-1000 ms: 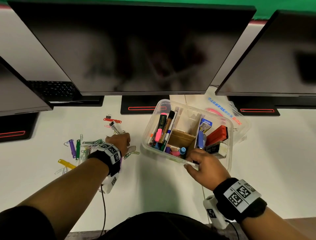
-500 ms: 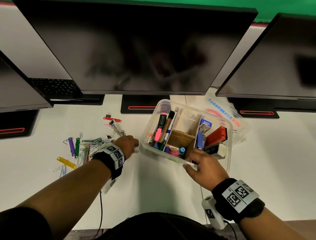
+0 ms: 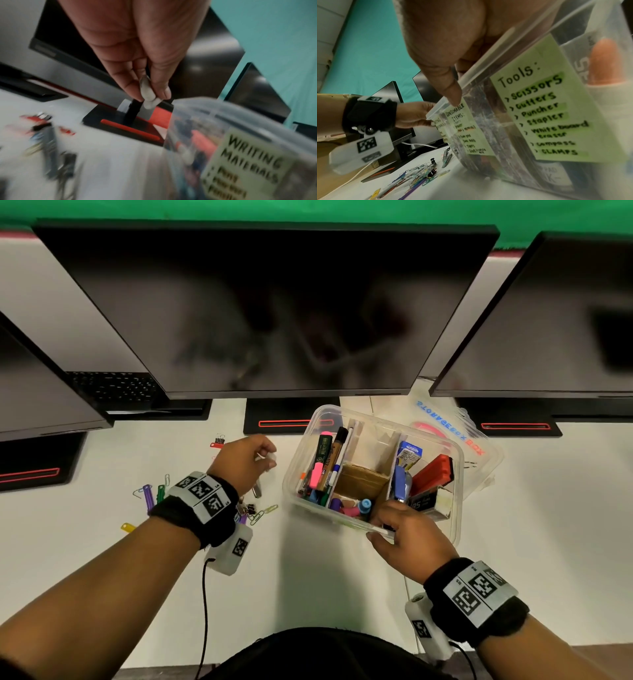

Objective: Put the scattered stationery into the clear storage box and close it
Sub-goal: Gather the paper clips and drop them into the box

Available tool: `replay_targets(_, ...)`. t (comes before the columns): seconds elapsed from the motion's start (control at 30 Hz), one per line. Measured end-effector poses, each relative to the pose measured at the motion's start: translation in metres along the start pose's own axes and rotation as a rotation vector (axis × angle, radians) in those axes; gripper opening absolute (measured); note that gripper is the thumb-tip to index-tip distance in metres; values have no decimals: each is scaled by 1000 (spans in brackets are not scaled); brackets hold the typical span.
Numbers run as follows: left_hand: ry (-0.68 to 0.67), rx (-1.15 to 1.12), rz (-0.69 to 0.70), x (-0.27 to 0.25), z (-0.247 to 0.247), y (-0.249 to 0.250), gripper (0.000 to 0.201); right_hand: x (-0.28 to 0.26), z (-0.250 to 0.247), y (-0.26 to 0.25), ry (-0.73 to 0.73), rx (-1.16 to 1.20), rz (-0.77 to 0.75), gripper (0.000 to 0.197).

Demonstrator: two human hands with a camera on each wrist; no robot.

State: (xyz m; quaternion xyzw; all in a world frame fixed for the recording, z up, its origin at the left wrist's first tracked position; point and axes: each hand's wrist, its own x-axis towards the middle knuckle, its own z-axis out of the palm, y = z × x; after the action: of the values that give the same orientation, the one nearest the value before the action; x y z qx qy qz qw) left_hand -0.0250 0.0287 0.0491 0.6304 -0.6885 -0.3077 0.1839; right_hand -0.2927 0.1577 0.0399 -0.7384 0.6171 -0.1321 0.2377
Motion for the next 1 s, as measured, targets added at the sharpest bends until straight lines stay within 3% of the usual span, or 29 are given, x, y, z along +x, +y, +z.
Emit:
replay_targets(0.13, 22, -81, 115, -8, -4, 43, 18, 0, 0, 0, 1, -11, -3, 14)
replay_targets(0.3, -174, -157, 238, -26, 24, 86, 17, 1, 0, -1, -4, -21, 6, 16)
replay_targets(0.5, -349, -70, 305, -30, 56, 93, 21, 0, 1, 0, 4, -10, 5, 14)
replay_targets(0.57, -329, -48, 319, -29, 55, 86, 22, 1, 1, 0, 8, 3, 4, 12)
replay_targets(0.7, -160, -93, 330, -26, 35, 65, 18, 1, 2, 1, 8, 21, 5, 6)
replay_targets(0.9, -80, -91, 187, -23, -5, 2, 17, 0, 9, -6, 19, 33, -47, 15)
replay_targets(1.0, -40, -64, 135, -25, -24, -33, 21, 5, 15, -13, 14, 29, -32, 9)
